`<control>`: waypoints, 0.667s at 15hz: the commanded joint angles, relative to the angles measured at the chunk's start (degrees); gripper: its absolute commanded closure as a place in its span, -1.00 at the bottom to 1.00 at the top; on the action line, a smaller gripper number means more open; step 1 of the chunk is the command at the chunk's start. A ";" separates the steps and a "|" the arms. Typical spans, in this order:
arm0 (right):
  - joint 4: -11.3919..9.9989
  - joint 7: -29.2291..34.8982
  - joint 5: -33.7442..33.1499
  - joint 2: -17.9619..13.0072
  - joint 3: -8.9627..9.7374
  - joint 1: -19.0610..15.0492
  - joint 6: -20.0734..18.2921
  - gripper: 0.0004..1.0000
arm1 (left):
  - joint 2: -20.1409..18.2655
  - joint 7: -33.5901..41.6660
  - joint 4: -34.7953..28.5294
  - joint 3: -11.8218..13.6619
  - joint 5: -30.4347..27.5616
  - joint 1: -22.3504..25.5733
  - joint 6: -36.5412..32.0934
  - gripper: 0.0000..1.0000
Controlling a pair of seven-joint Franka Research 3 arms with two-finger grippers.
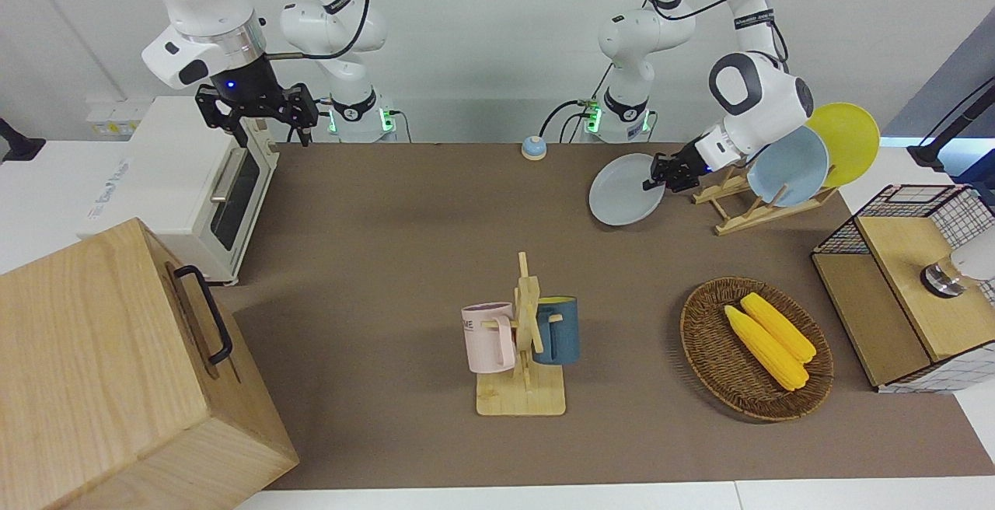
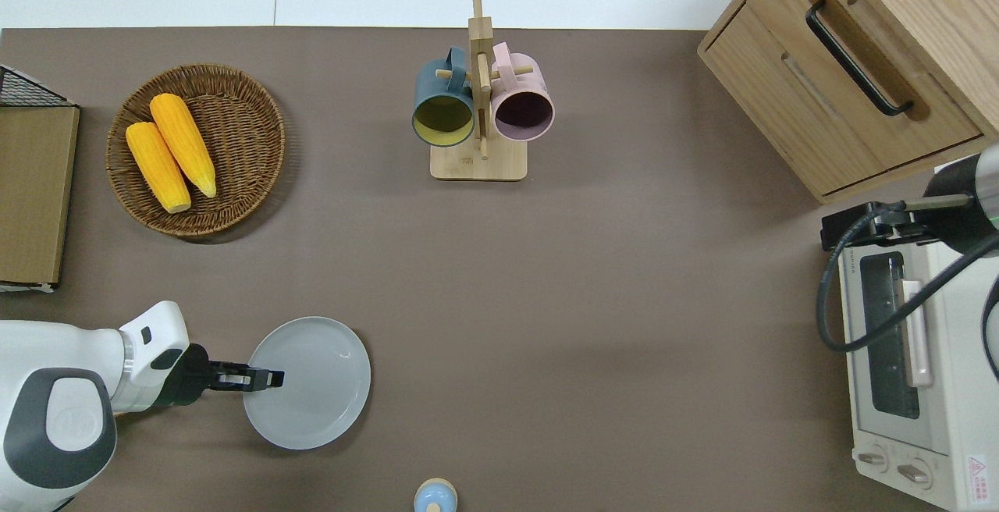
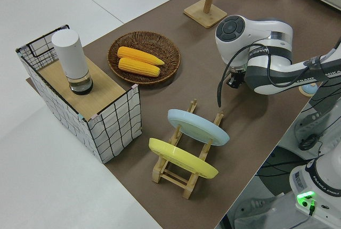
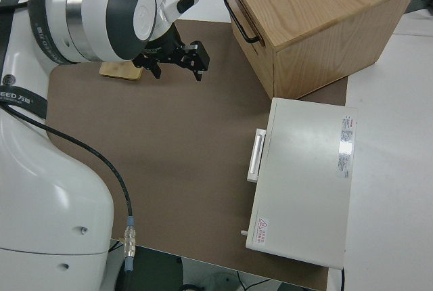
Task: Pick gray plate from low plate rack and place it on table with left arm
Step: 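Carry the plate away from the rack and lower it onto the table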
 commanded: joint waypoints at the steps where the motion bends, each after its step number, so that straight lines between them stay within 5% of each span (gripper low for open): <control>1: 0.37 0.22 0.15 0.02 -0.34 0.41 -0.05 -0.97 | -1.72 0.76 -3.04 0.22 -1.32 -2.62 3.05 1.00; 5: 0.37 0.22 0.15 0.02 -0.34 0.41 -0.05 -0.97 | -1.28 0.67 -3.31 0.22 -1.32 -3.85 3.67 0.89; 6: 0.37 0.22 0.15 0.02 -0.34 0.41 -0.05 -0.97 | -1.28 0.32 -3.31 0.22 -1.32 -3.94 3.67 0.19; 8: 0.37 0.22 0.15 0.02 -0.34 0.41 -0.05 -0.97 | -1.28 -0.12 -3.14 -0.13 -1.23 -4.64 3.67 -0.60; 9: 0.37 0.22 0.15 0.02 -0.34 0.41 -0.05 -0.97 | -1.54 -1.60 -2.96 -0.66 -1.06 -4.73 3.76 -0.91; 10: 0.37 0.22 0.15 0.02 -0.34 0.41 -0.05 -0.97 | -1.72 -4.22 -2.79 -2.40 -0.45 -4.64 4.37 -0.98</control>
